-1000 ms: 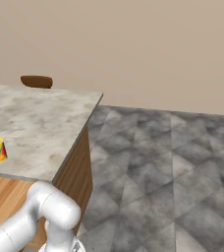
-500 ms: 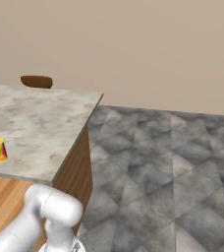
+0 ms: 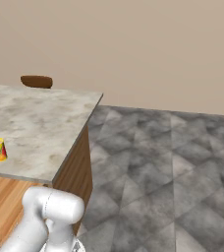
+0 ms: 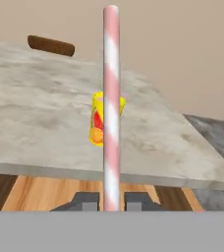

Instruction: Pick up the straw from the left drawer and put it inside the smoothie cup.

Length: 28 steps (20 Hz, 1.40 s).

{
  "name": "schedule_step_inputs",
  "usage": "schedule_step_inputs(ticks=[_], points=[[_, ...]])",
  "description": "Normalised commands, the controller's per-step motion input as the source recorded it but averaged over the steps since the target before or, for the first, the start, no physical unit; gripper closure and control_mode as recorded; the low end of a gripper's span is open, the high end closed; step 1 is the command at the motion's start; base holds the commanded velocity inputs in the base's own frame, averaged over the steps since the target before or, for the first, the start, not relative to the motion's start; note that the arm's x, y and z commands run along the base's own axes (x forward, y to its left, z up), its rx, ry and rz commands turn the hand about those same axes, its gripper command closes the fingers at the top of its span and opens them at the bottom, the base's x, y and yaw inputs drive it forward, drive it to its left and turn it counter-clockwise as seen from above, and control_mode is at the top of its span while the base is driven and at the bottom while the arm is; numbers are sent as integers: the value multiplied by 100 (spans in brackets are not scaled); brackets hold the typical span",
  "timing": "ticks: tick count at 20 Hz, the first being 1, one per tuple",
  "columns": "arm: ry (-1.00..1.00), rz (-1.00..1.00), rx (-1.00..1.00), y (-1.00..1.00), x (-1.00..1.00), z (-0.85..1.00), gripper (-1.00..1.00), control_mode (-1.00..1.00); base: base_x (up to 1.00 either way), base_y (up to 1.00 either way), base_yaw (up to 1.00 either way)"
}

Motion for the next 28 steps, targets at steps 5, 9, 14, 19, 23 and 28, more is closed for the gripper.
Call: schedule_step_inputs(ticks=[5, 9, 14, 19, 23, 28], points=[[-31, 0, -2, -50, 0, 100, 100, -100, 0, 0, 0], [-20, 0, -2, -43, 0, 96, 100, -100, 0, 0, 0], [-12, 0, -1, -43, 4, 67, 100, -100, 0, 0, 0], [0, 0, 0, -62, 23, 27, 100, -100, 0, 0, 0], [0, 0, 0, -59, 33, 25, 100, -100, 0, 0, 0], [0, 0, 0, -37, 25, 55, 100, -100, 0, 0, 0]])
